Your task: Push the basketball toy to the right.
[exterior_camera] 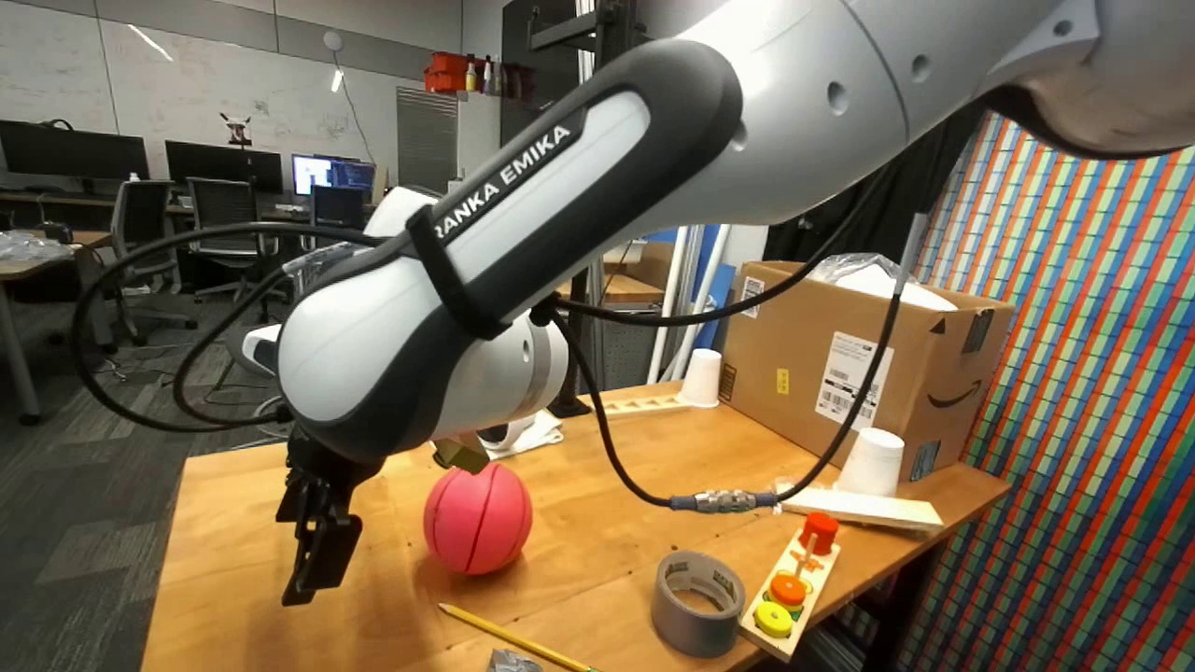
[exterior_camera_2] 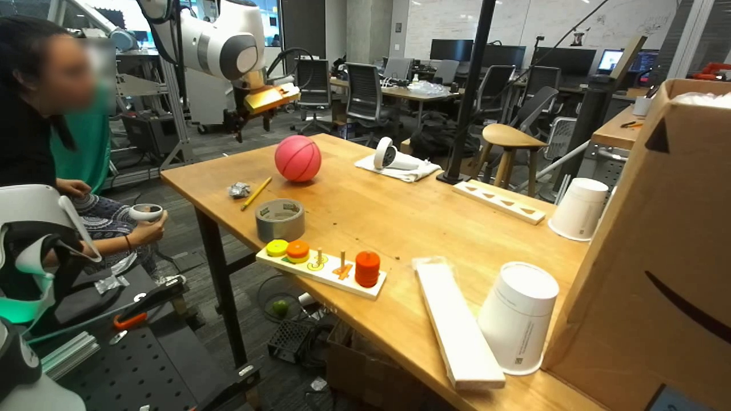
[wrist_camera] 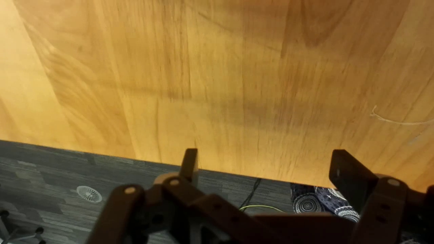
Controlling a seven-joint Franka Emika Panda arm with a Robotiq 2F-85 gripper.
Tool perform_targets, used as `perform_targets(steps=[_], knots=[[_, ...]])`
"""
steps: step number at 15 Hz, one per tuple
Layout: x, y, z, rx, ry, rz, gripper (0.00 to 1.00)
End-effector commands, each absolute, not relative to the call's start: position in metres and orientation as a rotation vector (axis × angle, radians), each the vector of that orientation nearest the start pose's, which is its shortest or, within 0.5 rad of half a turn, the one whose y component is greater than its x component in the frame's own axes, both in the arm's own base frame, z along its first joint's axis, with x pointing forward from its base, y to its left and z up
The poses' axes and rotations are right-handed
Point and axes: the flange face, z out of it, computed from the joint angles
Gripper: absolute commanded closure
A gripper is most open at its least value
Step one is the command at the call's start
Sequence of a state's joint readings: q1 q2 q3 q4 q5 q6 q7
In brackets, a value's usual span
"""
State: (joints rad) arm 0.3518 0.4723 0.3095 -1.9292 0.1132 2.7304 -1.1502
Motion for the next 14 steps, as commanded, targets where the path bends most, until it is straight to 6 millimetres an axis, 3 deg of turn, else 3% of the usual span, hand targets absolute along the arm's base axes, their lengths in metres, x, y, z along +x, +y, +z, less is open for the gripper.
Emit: perform_targets(steps=[1,3,5,10,14], knots=[[0.56,0.35,0.271,2.156,2.347,0.509,0.0],[0.569,0.301,0.256,2.175,2.303,0.379,0.0],[0.574,0.235,0.267,2.117,2.223,0.242,0.0],[0.565,0.15,0.353,1.865,2.07,0.281,0.0],[0.529,0.076,0.397,1.654,1.979,0.307,0.0]])
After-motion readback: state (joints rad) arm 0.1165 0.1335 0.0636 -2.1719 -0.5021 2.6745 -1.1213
